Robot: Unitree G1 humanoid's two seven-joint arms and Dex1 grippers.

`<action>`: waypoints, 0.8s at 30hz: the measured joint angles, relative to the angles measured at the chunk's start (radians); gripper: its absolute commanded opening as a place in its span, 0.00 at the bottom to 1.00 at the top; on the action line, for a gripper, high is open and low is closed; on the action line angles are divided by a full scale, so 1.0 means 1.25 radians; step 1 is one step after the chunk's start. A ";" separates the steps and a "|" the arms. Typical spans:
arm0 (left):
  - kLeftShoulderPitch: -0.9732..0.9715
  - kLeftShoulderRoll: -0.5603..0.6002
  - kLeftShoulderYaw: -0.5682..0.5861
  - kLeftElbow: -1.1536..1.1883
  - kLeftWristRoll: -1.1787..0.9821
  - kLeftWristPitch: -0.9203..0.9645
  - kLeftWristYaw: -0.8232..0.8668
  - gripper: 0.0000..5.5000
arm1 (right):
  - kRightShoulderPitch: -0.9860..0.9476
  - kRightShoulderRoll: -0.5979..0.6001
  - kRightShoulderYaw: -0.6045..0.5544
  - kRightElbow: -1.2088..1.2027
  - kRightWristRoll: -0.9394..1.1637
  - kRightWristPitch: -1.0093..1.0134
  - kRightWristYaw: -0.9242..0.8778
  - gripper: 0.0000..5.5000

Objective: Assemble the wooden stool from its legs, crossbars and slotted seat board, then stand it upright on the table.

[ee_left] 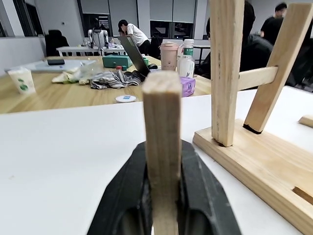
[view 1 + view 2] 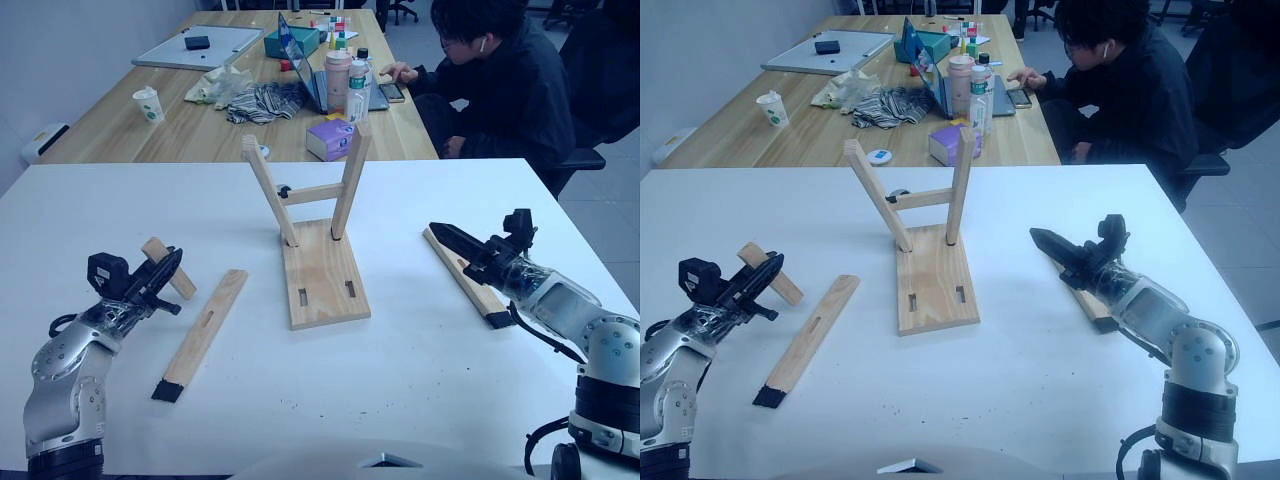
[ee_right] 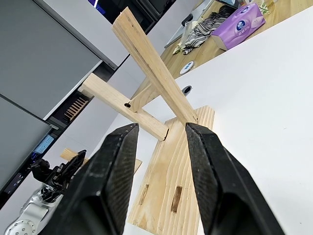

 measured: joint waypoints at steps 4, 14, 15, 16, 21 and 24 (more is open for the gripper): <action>0.012 0.000 0.004 -0.005 -0.010 0.021 0.004 0.07 | 0.000 0.000 0.000 0.000 0.000 0.000 0.000 0.32; 0.024 0.004 0.005 -0.021 -0.044 0.074 -0.004 0.07 | 0.010 0.000 0.000 -0.005 0.000 0.000 -0.003 0.32; 0.024 0.006 0.005 -0.023 -0.045 0.080 -0.004 0.07 | 0.010 0.000 0.000 -0.006 0.000 0.000 -0.004 0.32; 0.024 0.008 0.005 -0.026 -0.046 0.087 -0.004 0.07 | 0.010 0.000 0.000 -0.006 0.000 0.000 -0.004 0.32; 0.024 0.008 0.005 -0.031 -0.056 0.098 -0.006 0.07 | 0.017 0.000 0.000 -0.006 0.000 0.000 -0.005 0.32; 0.018 0.009 0.005 -0.030 -0.056 0.083 -0.018 0.07 | 0.026 0.000 0.000 -0.012 0.000 -0.001 -0.009 0.32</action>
